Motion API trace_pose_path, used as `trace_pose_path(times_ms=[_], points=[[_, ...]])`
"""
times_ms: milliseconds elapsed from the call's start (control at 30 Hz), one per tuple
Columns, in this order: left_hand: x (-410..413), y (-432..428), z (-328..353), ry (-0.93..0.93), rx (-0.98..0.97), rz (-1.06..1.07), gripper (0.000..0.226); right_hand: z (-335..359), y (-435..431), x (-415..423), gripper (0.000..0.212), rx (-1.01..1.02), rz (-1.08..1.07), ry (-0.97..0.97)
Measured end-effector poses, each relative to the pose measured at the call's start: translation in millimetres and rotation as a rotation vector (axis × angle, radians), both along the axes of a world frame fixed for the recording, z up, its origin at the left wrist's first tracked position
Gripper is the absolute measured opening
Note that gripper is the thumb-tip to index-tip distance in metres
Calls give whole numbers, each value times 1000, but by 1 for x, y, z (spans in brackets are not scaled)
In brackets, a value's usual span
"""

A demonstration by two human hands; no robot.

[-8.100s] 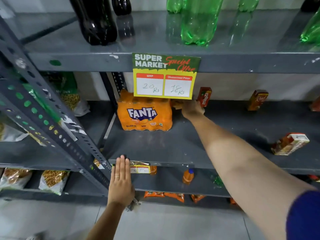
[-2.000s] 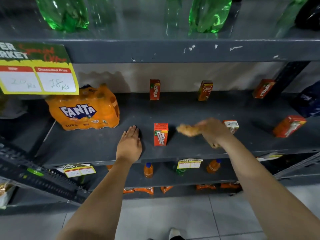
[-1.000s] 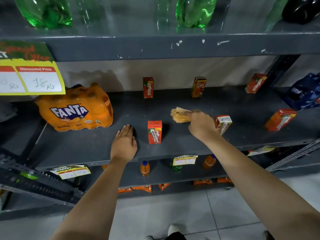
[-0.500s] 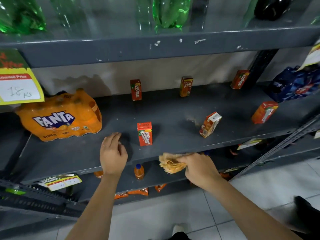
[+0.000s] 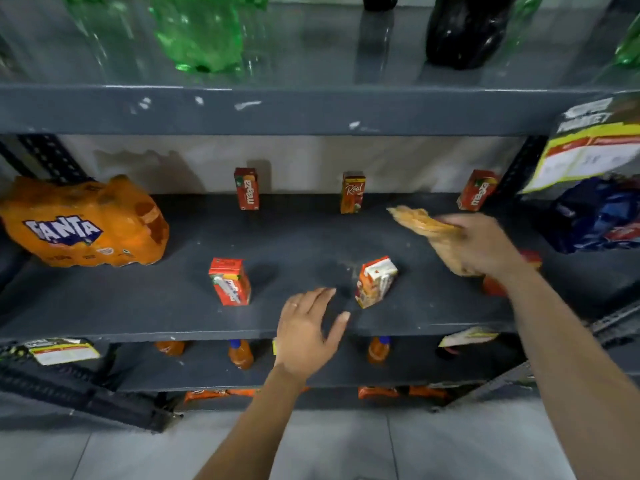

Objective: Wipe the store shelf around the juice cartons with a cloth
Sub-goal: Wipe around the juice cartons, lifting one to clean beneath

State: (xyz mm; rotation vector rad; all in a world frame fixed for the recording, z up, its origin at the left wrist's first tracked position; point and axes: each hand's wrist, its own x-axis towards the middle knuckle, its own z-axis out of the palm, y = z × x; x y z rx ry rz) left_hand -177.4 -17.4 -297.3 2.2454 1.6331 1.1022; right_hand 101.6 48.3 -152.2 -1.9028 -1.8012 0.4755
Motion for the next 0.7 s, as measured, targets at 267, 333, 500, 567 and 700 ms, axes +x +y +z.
trace_pose_path(times_ms=[267, 333, 500, 567, 700], points=[[72, 23, 15, -225, -222, 109, 64, -58, 122, -81, 67, -133, 693, -267], [73, 24, 15, -253, -201, 140, 50, -71, 126, -99, 65, -205, 830, -370], [71, 27, 14, -183, -186, 103, 48, -92, 124, -74, 44, -289, 879, -351], [69, 28, 14, -173, -204, 87, 48, -97, 116, -46, 41, -232, 771, -296], [66, 31, 16, -157, -235, 41, 45, -96, 100, 0, 44, -233, 479, -205]])
